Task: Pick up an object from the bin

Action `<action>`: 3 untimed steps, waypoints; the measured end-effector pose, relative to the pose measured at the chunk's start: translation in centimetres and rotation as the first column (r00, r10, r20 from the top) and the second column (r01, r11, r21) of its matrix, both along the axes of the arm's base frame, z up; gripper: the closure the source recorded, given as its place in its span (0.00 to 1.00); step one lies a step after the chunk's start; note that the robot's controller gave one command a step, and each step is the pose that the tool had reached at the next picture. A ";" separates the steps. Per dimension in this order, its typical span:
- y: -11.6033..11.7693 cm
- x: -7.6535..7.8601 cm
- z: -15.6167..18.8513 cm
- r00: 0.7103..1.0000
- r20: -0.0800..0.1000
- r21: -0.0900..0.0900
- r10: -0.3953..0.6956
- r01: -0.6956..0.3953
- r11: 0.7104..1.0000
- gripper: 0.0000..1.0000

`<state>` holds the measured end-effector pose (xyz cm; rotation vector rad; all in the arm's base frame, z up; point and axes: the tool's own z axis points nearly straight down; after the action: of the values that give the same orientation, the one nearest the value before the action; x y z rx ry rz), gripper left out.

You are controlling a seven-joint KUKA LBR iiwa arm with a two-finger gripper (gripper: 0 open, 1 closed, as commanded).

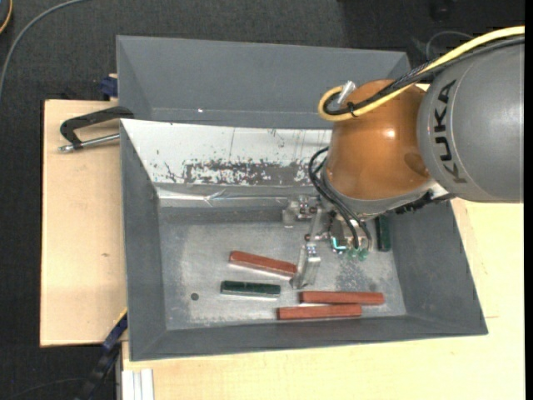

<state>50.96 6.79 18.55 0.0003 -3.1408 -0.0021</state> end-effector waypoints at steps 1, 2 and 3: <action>-1.5 2.9 -11.6 0.971 -0.001 0.000 0.240 -0.240 0.971 0.00; -1.5 3.0 -11.5 0.971 0.001 0.000 0.239 -0.239 0.971 1.00; -7.9 4.2 4.7 0.912 0.014 -0.008 0.410 -0.410 0.912 1.00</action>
Offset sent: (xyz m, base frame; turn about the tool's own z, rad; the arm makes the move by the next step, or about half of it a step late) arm 0.0293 -0.0159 -0.1155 -0.2431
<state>55.17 -1.10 23.24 0.6626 -3.0861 0.0061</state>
